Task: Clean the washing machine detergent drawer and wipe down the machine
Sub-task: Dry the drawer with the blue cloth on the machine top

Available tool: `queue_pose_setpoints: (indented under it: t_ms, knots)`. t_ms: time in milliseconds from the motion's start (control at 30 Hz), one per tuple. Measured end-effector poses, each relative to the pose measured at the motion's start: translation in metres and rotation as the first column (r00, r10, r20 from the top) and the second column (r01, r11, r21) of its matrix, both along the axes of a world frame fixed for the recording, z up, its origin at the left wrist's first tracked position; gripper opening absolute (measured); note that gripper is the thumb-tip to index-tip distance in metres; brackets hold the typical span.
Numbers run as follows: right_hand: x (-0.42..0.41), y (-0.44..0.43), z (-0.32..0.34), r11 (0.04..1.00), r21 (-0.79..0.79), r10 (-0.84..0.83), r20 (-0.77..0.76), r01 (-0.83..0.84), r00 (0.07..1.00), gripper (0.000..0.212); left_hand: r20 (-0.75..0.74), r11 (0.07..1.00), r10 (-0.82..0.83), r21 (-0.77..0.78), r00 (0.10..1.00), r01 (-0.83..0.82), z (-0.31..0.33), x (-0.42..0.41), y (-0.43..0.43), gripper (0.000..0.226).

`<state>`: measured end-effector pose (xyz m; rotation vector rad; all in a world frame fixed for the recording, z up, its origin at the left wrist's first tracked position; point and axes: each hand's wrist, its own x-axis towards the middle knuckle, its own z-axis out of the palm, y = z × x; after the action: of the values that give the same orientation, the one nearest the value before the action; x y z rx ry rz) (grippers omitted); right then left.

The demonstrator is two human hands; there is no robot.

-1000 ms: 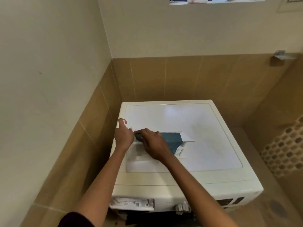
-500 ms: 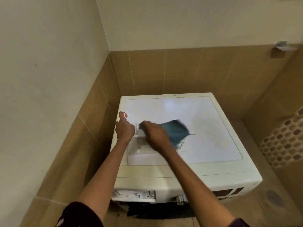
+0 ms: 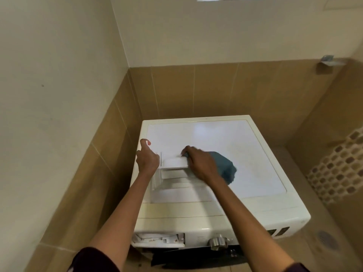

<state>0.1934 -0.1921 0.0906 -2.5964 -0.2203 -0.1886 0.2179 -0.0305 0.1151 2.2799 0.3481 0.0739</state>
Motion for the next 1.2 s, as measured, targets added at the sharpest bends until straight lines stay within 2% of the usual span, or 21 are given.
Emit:
queue_pose_setpoints:
  t_ms: [133, 233, 300, 367, 433, 467, 500, 533, 600, 667, 767, 967, 1067, 1200]
  knots:
    - [-0.018, 0.039, 0.004, 0.965, 0.09, 0.239, 0.099, -0.248, 0.966, 0.027, 0.002, 0.999, 0.004, -0.034, 1.0, -0.003, 0.001, -0.003, 0.002, 0.042]
    - [-0.02, 0.019, 0.001, 0.921, 0.193, 0.322, 0.112, -0.338, 0.94, 0.023, 0.022, 0.997, 0.018, -0.081, 1.0, -0.016, 0.004, -0.005, 0.0, 0.029]
    - [-0.019, 0.007, -0.004, 0.886, 0.282, 0.344, 0.132, -0.368, 0.93, 0.02, -0.007, 0.989, 0.037, -0.142, 0.999, -0.038, 0.006, -0.004, -0.003, 0.034]
    - [-0.015, 0.01, -0.003, 0.829, 0.46, 0.29, 0.132, -0.318, 0.948, 0.018, -0.025, 0.986, 0.035, -0.165, 0.999, -0.039, 0.006, -0.002, -0.004, 0.04]
    - [-0.006, 0.02, 0.006, 0.698, 0.695, 0.159, 0.086, -0.174, 0.984, 0.017, -0.032, 0.986, 0.04, -0.163, 0.999, -0.045, 0.005, -0.001, -0.004, 0.039]
    - [-0.001, 0.024, 0.01, 0.638, 0.762, 0.098, 0.066, -0.113, 0.993, 0.017, -0.031, 0.988, 0.038, -0.151, 0.999, -0.042, 0.004, 0.0, -0.003, 0.038]
    - [0.003, 0.026, 0.015, 0.624, 0.775, 0.087, 0.06, -0.102, 0.994, 0.016, -0.026, 0.99, 0.031, -0.134, 0.999, -0.034, 0.003, 0.0, -0.003, 0.037]
    - [0.004, 0.027, 0.019, 0.675, 0.724, 0.141, 0.06, -0.14, 0.988, 0.017, -0.018, 0.993, 0.025, -0.115, 1.0, -0.027, 0.003, 0.0, -0.003, 0.037]
    - [-0.001, 0.032, 0.022, 0.823, 0.484, 0.328, 0.025, -0.299, 0.944, 0.02, 0.003, 0.996, 0.016, -0.083, 1.0, -0.016, 0.003, -0.001, -0.002, 0.035]
    - [-0.006, 0.033, 0.015, 0.873, 0.302, 0.395, 0.024, -0.383, 0.918, 0.022, 0.016, 0.998, 0.004, -0.067, 1.0, -0.003, 0.003, -0.002, -0.002, 0.035]
    - [-0.001, 0.03, 0.014, 0.873, 0.275, 0.404, 0.057, -0.404, 0.913, 0.021, 0.018, 0.998, -0.006, -0.065, 1.0, 0.007, 0.004, -0.003, -0.003, 0.034]
    - [0.031, 0.035, 0.019, 0.909, 0.264, 0.334, 0.0, -0.322, 0.943, 0.019, -0.002, 0.998, -0.006, -0.069, 1.0, 0.006, 0.0, 0.002, -0.002, 0.035]
    - [0.021, 0.033, 0.016, 0.903, 0.234, 0.368, 0.013, -0.361, 0.93, 0.021, 0.008, 0.998, -0.002, -0.065, 1.0, 0.002, -0.001, 0.002, -0.002, 0.036]
    - [0.006, 0.032, 0.014, 0.862, 0.278, 0.432, 0.036, -0.424, 0.901, 0.018, 0.014, 0.997, 0.01, -0.079, 1.0, -0.009, 0.001, 0.002, -0.002, 0.037]
